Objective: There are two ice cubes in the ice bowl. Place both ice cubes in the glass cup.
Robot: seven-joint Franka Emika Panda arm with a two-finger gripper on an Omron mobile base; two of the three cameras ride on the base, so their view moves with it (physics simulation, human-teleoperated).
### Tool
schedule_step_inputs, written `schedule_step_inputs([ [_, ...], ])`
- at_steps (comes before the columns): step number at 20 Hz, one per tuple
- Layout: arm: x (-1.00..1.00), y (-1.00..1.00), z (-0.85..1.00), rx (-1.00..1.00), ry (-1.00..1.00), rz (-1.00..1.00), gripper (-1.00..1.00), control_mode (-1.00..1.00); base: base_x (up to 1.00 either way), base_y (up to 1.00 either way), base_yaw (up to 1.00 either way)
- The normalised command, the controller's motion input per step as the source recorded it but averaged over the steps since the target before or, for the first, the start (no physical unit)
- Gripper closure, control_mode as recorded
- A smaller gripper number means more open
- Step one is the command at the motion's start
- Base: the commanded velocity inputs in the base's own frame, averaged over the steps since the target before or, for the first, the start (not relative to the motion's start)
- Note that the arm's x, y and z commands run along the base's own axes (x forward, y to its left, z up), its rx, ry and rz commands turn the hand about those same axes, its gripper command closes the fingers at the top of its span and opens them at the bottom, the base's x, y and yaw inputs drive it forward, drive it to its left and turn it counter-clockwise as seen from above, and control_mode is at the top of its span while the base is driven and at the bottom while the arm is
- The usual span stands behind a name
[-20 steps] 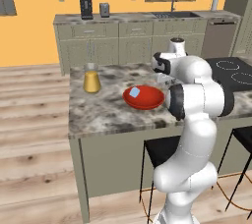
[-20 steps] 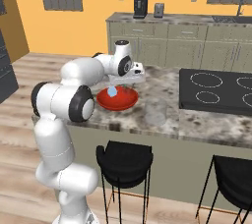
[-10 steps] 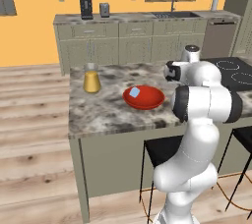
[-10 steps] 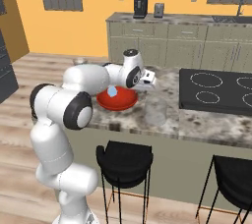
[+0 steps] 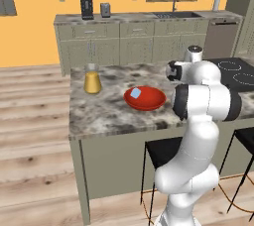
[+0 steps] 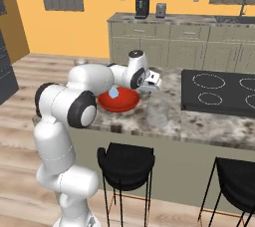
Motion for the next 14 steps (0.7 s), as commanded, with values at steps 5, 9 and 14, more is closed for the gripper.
schedule_step_inputs([
  [5, 0.27, -0.6, 0.0, 0.06, 0.02, -0.05, 1.0, -1.0, 0.0, 0.0, 0.0],
  [9, 0.33, -0.45, -0.02, 0.01, 0.01, -0.02, 1.0, -1.0, 0.0, 0.0, 0.0],
  [14, 0.16, -0.16, -0.29, 0.0, 0.02, 0.0, 1.0, -1.0, 0.0, 0.0, 0.0],
])
